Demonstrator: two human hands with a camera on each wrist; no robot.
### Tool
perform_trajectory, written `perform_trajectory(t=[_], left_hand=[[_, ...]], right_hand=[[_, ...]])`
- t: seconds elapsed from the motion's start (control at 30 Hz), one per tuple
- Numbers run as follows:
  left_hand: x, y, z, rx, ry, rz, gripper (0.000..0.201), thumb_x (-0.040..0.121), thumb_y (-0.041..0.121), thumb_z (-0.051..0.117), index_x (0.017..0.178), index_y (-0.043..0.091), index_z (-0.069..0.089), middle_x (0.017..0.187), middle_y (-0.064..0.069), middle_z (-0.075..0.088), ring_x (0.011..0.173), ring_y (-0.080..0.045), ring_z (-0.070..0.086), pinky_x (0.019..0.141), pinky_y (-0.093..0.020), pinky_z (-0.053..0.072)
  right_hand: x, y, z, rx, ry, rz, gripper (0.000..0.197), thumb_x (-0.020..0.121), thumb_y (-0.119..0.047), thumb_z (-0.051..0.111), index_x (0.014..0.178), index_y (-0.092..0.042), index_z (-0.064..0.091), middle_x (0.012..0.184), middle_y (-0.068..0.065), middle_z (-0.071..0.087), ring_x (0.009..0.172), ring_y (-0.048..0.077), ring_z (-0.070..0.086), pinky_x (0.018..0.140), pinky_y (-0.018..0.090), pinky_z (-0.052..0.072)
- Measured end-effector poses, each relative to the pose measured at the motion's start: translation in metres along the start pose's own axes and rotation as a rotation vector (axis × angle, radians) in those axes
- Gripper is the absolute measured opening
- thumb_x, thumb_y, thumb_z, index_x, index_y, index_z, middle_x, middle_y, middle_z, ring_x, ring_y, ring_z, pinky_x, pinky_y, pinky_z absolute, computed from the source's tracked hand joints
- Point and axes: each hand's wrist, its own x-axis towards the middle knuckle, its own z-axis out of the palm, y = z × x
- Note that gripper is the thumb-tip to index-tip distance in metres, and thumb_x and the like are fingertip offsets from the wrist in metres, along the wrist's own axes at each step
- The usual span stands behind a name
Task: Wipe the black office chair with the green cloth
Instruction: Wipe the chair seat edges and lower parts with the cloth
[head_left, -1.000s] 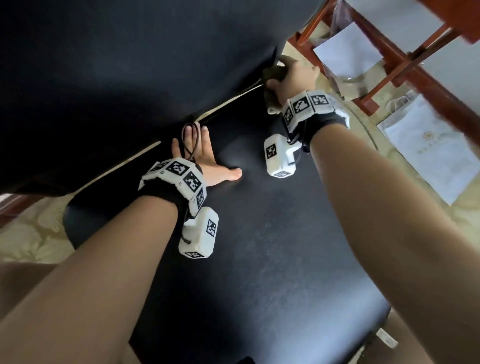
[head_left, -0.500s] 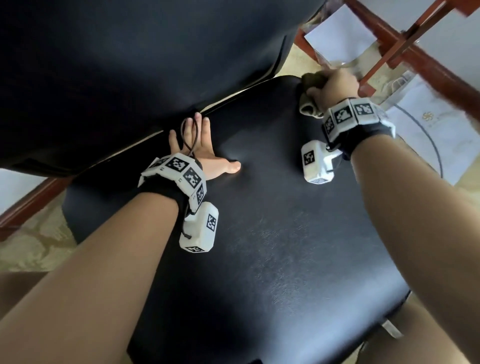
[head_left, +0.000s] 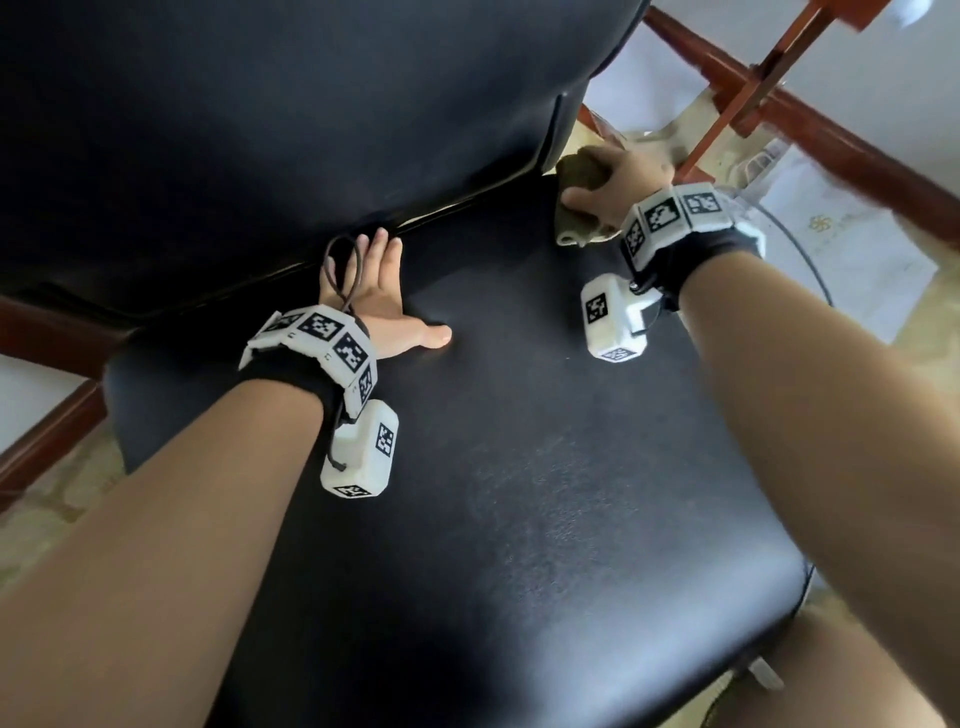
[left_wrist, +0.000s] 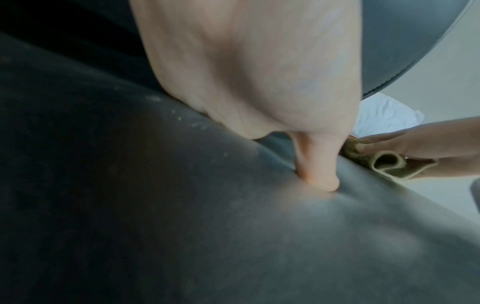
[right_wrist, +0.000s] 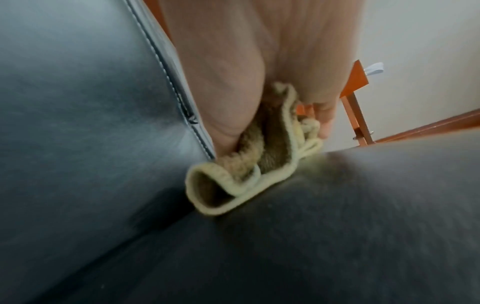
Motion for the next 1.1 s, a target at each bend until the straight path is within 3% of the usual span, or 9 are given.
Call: perform_trajectory(t=[0.17,0.33,0.43,0.57,0.67,0.77,0.87,0.97,1.1], left_hand=[[0.001,0.002,0.002,0.019,0.011,-0.017,0.111,0.078,0.065,0.056,0.149,0.015,-0.013,0.156,0.005,-0.021,0.142,-0.012,-0.021,0.114,-0.042,-0.012],[0.004,0.003,0.004,0.029,0.024,-0.026,0.112,0.077,0.065,0.057,0.149,0.015,-0.012,0.157,0.005,-0.019,0.143,-0.011,-0.019,0.116,-0.042,-0.010],[0.003,0.002,0.005,0.032,0.021,-0.020,0.111,0.077,0.065,0.057,0.149,0.015,-0.012,0.156,0.005,-0.020,0.143,-0.011,-0.020,0.115,-0.042,-0.011],[0.004,0.002,0.006,0.039,0.005,-0.034,0.113,0.077,0.065,0.056,0.149,0.015,-0.015,0.156,0.004,-0.022,0.142,-0.012,-0.022,0.114,-0.043,-0.012],[0.004,0.000,0.006,0.026,-0.013,-0.062,0.114,0.076,0.066,0.056,0.148,0.016,-0.017,0.155,0.004,-0.024,0.142,-0.013,-0.024,0.115,-0.045,-0.013],[0.005,-0.001,0.006,0.022,-0.026,-0.077,0.115,0.076,0.067,0.055,0.148,0.016,-0.018,0.155,0.004,-0.025,0.142,-0.013,-0.024,0.115,-0.045,-0.012],[0.004,0.000,0.005,0.004,-0.034,-0.077,0.115,0.075,0.066,0.056,0.148,0.016,-0.018,0.155,0.005,-0.025,0.142,-0.012,-0.024,0.115,-0.045,-0.012],[0.002,0.001,0.003,-0.003,-0.043,-0.075,0.113,0.077,0.065,0.056,0.148,0.016,-0.018,0.155,0.004,-0.025,0.142,-0.013,-0.024,0.115,-0.045,-0.012],[0.000,0.001,0.000,0.001,-0.062,-0.065,0.112,0.079,0.065,0.054,0.148,0.015,-0.018,0.155,0.004,-0.025,0.142,-0.013,-0.024,0.115,-0.045,-0.012]], right_hand=[[0.003,0.007,0.016,0.062,-0.015,-0.007,0.052,0.090,-0.033,0.056,0.138,-0.023,0.039,0.131,0.010,0.052,0.119,0.030,0.049,0.100,0.039,0.040],[0.004,-0.002,0.013,0.477,0.215,-0.021,0.049,0.086,-0.032,0.063,0.132,-0.022,0.049,0.128,-0.001,0.057,0.118,0.013,0.051,0.098,0.018,0.036],[0.009,-0.022,0.018,0.626,0.309,-0.018,0.047,0.083,-0.031,0.068,0.128,-0.024,0.055,0.125,-0.004,0.060,0.116,0.010,0.053,0.100,0.018,0.037],[0.019,-0.026,0.023,0.555,0.340,-0.041,0.048,0.081,-0.025,0.070,0.127,-0.022,0.057,0.122,-0.004,0.062,0.115,0.010,0.054,0.101,0.019,0.037],[0.022,-0.023,0.020,0.230,0.180,-0.159,0.045,0.082,-0.019,0.067,0.126,-0.021,0.059,0.115,-0.005,0.062,0.109,0.011,0.055,0.091,0.014,0.036],[0.021,-0.029,0.013,-0.046,0.029,-0.212,0.043,0.082,-0.011,0.064,0.124,-0.018,0.060,0.118,0.006,0.061,0.109,0.023,0.056,0.080,0.022,0.037],[0.017,-0.027,0.005,-0.036,0.025,-0.156,0.040,0.080,-0.013,0.067,0.120,-0.016,0.062,0.119,0.010,0.061,0.109,0.027,0.057,0.081,0.028,0.042],[0.010,-0.010,-0.004,0.127,0.100,-0.074,0.044,0.080,-0.022,0.069,0.123,-0.018,0.061,0.122,0.006,0.061,0.113,0.021,0.055,0.090,0.025,0.042],[0.006,-0.019,-0.004,0.343,0.232,-0.115,0.049,0.081,-0.034,0.067,0.128,-0.022,0.056,0.126,-0.001,0.059,0.118,0.013,0.052,0.101,0.023,0.037]])
